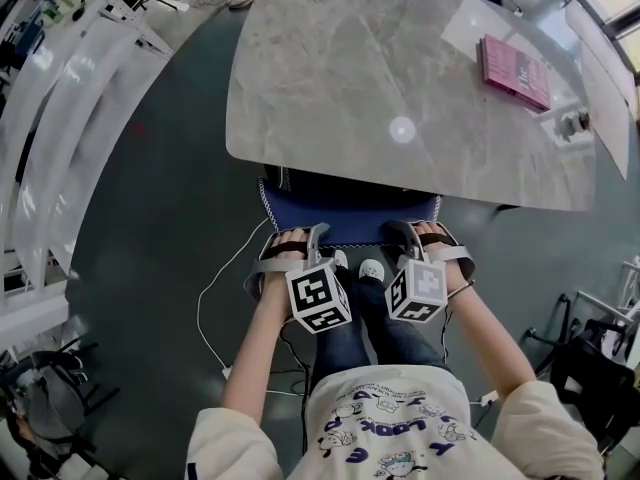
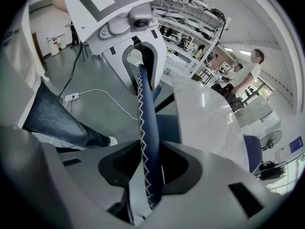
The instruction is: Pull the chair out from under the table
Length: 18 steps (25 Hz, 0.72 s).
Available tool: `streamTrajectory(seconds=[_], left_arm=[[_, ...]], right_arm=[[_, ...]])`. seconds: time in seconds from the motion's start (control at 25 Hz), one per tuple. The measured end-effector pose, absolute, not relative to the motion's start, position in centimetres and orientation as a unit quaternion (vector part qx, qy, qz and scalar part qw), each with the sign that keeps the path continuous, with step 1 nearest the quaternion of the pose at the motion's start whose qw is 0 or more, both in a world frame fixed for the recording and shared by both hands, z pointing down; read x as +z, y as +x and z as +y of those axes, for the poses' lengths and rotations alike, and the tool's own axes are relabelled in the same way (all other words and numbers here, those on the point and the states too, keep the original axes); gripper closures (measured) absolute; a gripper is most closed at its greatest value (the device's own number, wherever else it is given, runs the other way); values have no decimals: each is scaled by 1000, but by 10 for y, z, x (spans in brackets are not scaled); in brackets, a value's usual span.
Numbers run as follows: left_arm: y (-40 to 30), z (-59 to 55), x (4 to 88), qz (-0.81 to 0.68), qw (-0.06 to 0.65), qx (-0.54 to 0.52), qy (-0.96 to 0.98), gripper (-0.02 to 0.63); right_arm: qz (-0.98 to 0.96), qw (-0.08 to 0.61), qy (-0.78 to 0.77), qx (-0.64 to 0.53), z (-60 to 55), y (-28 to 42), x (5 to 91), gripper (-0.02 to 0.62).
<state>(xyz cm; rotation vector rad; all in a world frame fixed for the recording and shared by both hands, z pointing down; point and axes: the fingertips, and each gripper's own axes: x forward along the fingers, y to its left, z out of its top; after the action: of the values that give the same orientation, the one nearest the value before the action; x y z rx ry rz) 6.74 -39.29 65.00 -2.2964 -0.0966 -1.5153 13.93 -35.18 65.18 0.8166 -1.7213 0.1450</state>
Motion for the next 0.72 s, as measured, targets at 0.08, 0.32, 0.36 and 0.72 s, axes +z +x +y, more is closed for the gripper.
streamTrajectory(seconds=[0.08,0.32,0.36,0.72], left_arm=[[68,-391,650,-47,203,-538,-817,489],[67,-391,650,-60,202,-547,-810,514],[67,-390,650,-63,203,-548,-809,517],[58,-373,653,-75,210,-547,-807,526]], right_arm=[[-737,578,347,56,-351,139,652,474],[-741,577,340,59,-350,140,653,503],[-741,576,340,61,-349,140,653,505],[-741,574,336,90,-334,131,657,512]])
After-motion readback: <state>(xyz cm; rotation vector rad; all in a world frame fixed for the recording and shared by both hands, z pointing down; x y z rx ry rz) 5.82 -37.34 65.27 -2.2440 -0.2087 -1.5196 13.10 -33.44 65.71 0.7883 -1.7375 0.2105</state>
